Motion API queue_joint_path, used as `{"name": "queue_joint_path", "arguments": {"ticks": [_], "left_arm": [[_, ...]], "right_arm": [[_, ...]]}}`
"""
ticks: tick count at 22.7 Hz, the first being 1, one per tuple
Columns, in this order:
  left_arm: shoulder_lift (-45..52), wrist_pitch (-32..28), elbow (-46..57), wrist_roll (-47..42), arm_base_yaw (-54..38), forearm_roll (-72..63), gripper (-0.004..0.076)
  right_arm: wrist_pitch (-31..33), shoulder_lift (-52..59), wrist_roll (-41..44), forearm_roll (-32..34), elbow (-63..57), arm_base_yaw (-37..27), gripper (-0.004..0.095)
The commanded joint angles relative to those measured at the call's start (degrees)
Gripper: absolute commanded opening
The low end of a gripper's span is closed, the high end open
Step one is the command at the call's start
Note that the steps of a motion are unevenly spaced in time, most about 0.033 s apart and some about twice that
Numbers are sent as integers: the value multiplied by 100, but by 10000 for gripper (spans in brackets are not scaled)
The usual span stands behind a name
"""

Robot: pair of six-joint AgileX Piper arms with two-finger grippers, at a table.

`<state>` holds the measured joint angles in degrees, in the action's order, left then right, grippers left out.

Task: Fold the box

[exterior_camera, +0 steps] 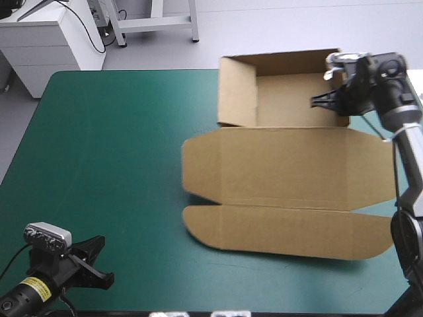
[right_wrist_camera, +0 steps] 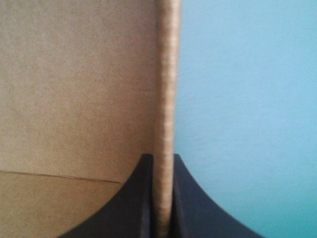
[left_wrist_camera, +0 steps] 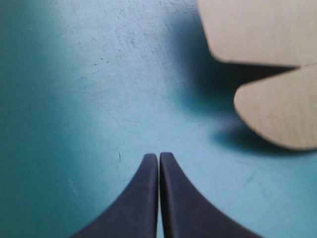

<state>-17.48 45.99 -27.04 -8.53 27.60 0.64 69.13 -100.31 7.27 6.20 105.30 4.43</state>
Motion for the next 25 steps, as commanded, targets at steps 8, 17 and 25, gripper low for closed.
{"name": "queue_joint_path", "arguments": {"ticks": [8, 17, 25], "left_arm": [[-51, -447, -145, 2, 39, 126, -8], [-51, -436, -145, -8, 39, 126, -8], [-51, -382, -145, -8, 39, 126, -8]], "right_arm": [[-736, -23, -855, -841, 334, -2847, -20], [-804, -1087, -1406, -1447, 334, -3302, 22], [-33, -1114, -1314, -1260, 690, -3311, 621]]}}
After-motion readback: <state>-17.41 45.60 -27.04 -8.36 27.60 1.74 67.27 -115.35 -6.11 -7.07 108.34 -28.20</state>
